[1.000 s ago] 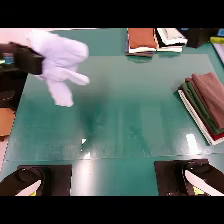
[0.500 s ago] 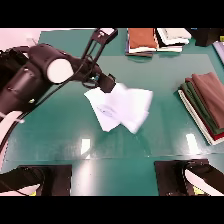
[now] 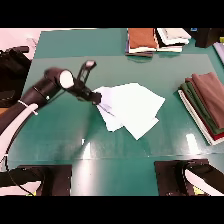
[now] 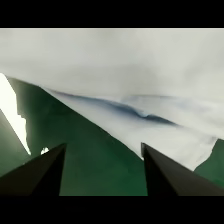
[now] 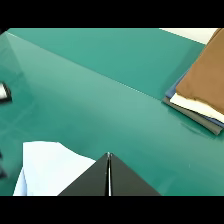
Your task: Fold the shirts.
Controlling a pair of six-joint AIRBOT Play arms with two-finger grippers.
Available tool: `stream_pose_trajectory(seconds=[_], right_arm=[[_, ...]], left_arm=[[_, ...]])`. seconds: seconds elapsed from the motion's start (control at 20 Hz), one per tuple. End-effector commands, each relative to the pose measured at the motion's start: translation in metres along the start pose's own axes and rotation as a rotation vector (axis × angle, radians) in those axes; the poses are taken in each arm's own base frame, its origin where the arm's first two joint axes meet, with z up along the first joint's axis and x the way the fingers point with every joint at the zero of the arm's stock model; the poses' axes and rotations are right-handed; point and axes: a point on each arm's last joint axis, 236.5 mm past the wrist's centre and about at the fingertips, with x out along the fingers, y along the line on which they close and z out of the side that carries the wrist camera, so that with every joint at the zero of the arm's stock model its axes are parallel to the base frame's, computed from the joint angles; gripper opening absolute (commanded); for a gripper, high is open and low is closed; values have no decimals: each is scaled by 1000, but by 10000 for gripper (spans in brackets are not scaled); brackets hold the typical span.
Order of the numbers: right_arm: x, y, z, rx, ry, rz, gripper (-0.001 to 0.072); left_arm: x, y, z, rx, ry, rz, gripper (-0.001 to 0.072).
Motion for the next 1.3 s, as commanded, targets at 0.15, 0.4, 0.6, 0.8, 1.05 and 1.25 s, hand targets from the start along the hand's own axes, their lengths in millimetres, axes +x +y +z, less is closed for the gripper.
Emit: stream_pose_trajectory(seconds=[0.15,0.4,0.6,0.8,1.05,1.25], right_arm=[[0,0,-1,1,3,1,18],[0,0,-1,1,6,2,18],[2,1,-16,0,63,6,17],[25,-17,-109,113,324,-12,18],[47,-64,-261,440,637,-101,39],[70,-58,-357,693,830,-42,496]], left_arm=[[70,-10,-56,-296,90,-170,554],[82,-38,-40,-291,26,-275,510],[68,-27,-29,-214,38,-245,28],[33,15,-5,-110,50,-144,28],[8,37,14,-67,-20,-72,28],[8,38,16,-66,-28,-69,28]])
